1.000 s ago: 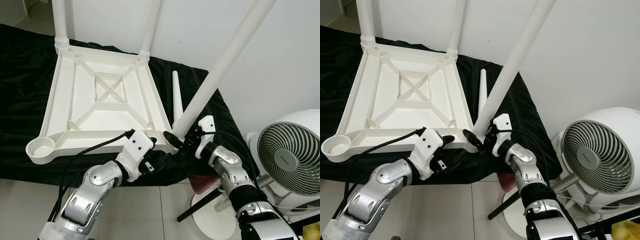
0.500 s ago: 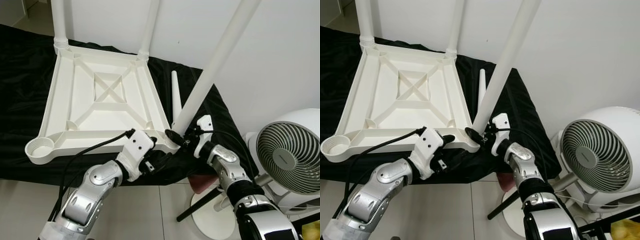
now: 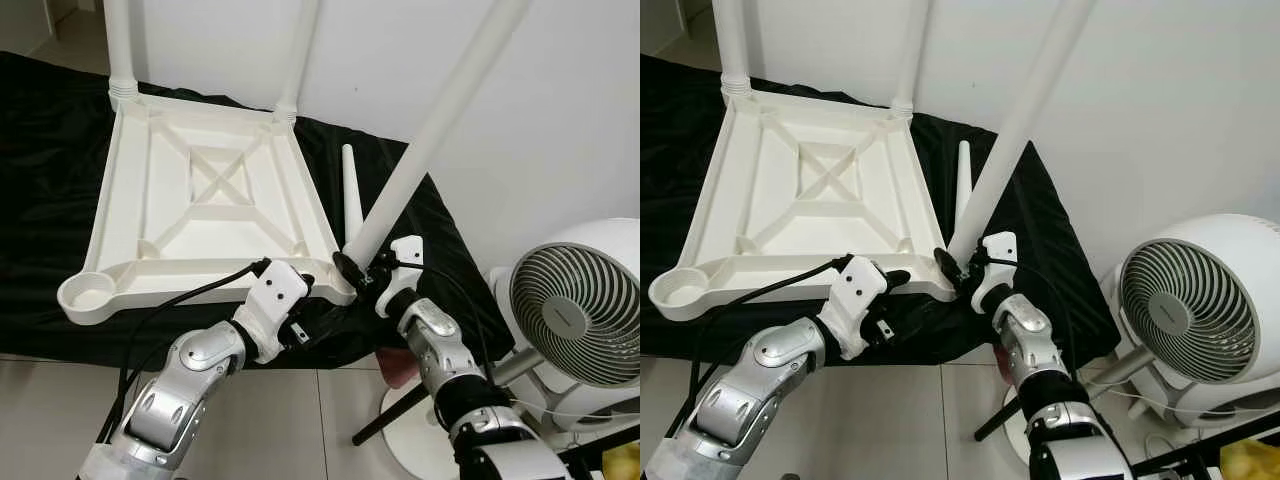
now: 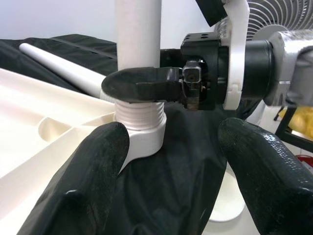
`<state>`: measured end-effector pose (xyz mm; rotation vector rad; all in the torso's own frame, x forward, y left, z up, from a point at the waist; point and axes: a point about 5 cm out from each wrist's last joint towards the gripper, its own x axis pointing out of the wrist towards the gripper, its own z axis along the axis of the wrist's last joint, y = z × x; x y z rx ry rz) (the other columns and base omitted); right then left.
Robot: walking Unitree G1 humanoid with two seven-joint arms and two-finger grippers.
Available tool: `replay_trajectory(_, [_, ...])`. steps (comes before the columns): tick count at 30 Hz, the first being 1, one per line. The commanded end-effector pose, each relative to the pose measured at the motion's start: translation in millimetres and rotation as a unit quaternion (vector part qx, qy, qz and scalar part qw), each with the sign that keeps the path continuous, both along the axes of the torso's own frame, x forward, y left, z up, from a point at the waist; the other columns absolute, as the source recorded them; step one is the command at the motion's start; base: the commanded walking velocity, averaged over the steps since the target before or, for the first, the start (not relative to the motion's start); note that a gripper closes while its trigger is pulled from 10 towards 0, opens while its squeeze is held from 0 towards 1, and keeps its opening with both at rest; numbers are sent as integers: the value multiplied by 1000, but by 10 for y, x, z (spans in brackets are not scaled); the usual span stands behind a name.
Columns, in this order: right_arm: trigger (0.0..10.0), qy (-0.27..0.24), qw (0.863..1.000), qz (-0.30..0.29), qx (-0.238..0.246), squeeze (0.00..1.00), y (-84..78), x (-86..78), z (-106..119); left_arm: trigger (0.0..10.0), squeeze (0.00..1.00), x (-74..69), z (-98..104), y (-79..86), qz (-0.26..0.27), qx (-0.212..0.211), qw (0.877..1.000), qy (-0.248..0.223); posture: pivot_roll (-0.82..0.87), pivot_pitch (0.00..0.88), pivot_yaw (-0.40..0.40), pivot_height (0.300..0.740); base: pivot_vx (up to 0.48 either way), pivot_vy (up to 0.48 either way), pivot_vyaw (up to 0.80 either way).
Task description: Building children table
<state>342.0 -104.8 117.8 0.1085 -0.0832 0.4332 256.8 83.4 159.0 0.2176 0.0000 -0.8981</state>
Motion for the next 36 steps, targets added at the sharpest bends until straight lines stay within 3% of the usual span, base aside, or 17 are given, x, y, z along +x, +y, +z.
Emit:
replay_trajectory(1, [10000, 50, 994, -90, -20, 0, -38, -108, -196, 10000, 0, -24, -30, -27, -7, 1, 1000, 9, 180, 26, -245, 740, 0, 0, 0])
replay_trajectory(4, [10000, 59, 989, -138, -19, 0, 24, -184, -209, 10000, 0, -23, -27, -21, -8, 1, 1000, 8, 183, 24, -246, 740, 0, 0, 0])
replay_trajectory(7, [10000, 62, 987, -147, -31, 0, 39, -201, -217, 10000, 0, -23, -28, -18, -8, 1, 1000, 8, 183, 24, -246, 740, 0, 0, 0])
replay_trajectory(10, [10000, 75, 989, -127, 4, 0, 153, -250, -218, 10000, 0, -25, -26, -17, -13, 4, 1000, 9, 178, 19, -235, 740, 0, 0, 0])
replay_trajectory(17, [10000, 111, 984, -139, 23, 0, 137, -289, -271, 10000, 0, -24, -22, -9, -19, 10, 1000, 8, 179, 18, -232, 740, 0, 0, 0])
replay_trajectory(20, [10000, 145, 982, -116, 36, 0, 190, -256, -277, 10000, 0, -13, -12, 1, -18, 9, 1000, 6, 178, 16, -229, 740, 0, 0, 0])
replay_trajectory(28, [10000, 152, 982, -111, 10, 0, 31, -94, -212, 10000, 0, -17, -7, 2, -16, 9, 1000, 5, 180, 23, -232, 740, 0, 0, 0])
replay_trajectory(30, [10000, 172, 979, -107, 36, 0, -2, -60, -207, 10000, 0, -21, -7, 6, -15, 9, 1000, 4, 181, 24, -233, 740, 0, 0, 0])
replay_trajectory(36, [10000, 183, 975, -118, 45, 0, -59, -3, -168, 10000, 0, -26, 1, 7, -13, 7, 1000, 5, 178, 36, -236, 740, 0, 0, 0])
